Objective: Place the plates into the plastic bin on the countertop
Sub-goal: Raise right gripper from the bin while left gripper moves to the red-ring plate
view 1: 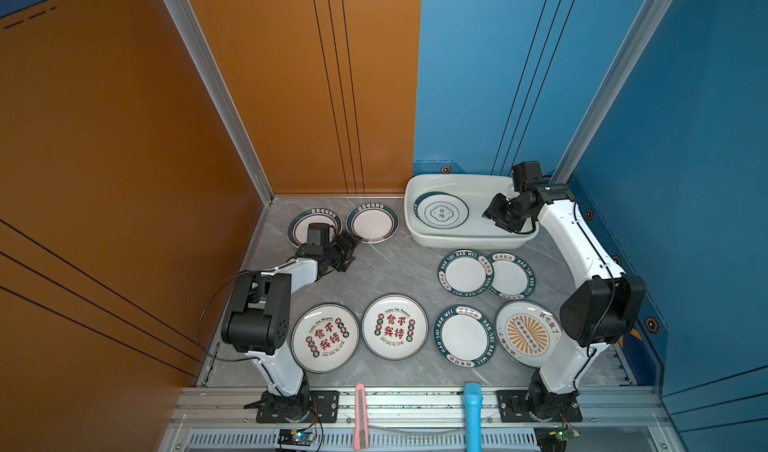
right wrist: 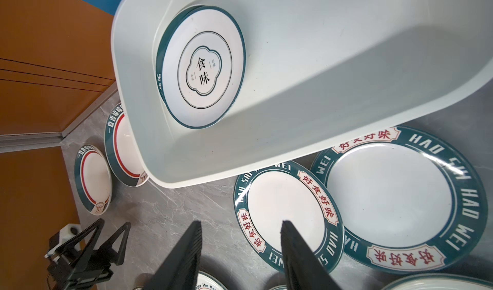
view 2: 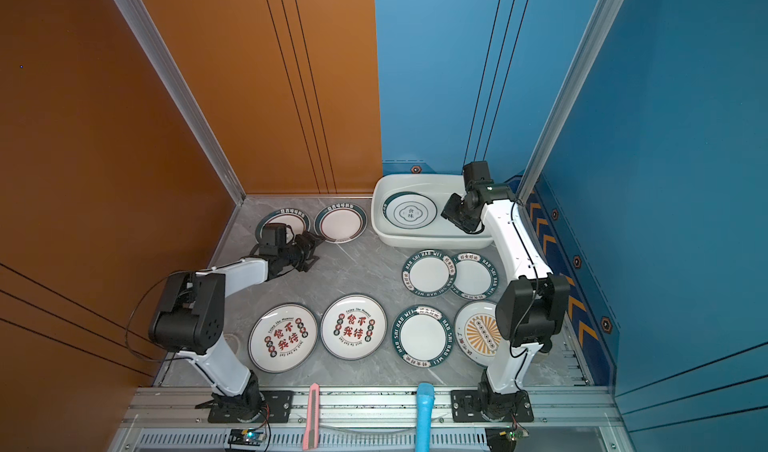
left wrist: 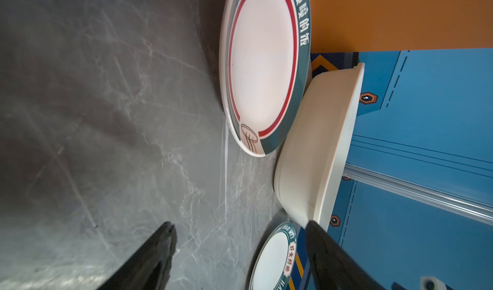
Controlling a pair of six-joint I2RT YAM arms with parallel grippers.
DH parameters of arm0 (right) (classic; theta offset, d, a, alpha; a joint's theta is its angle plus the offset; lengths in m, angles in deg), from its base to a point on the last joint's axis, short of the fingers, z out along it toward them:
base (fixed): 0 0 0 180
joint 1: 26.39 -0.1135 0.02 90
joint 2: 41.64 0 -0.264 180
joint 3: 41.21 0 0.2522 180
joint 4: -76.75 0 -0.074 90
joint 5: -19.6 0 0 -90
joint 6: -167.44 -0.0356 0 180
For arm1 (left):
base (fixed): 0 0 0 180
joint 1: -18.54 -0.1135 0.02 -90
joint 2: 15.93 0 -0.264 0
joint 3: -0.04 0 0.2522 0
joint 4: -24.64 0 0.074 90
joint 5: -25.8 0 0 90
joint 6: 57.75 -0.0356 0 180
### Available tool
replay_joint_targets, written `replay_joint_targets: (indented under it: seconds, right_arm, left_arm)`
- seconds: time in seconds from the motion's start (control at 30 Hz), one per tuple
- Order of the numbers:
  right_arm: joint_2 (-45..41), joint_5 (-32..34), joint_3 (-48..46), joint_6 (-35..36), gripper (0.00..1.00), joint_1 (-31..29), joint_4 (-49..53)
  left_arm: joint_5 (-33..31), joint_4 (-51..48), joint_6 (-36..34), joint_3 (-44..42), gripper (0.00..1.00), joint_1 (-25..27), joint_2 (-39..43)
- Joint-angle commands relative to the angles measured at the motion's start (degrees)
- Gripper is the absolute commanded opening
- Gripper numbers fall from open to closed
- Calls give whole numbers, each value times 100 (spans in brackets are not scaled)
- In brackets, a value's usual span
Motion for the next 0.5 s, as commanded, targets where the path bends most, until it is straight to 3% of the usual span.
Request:
replay_joint_targets:
  seconds: [0.0, 0.47]
  right_arm:
    - [-254, 90, -238, 148, 51, 142, -69]
    - [-146, -235, -190, 189, 51, 444, -67]
  left_arm:
    - [-605, 121, 320, 266, 74, 71, -372]
    - [-902, 164, 400, 1201, 59, 272, -1487]
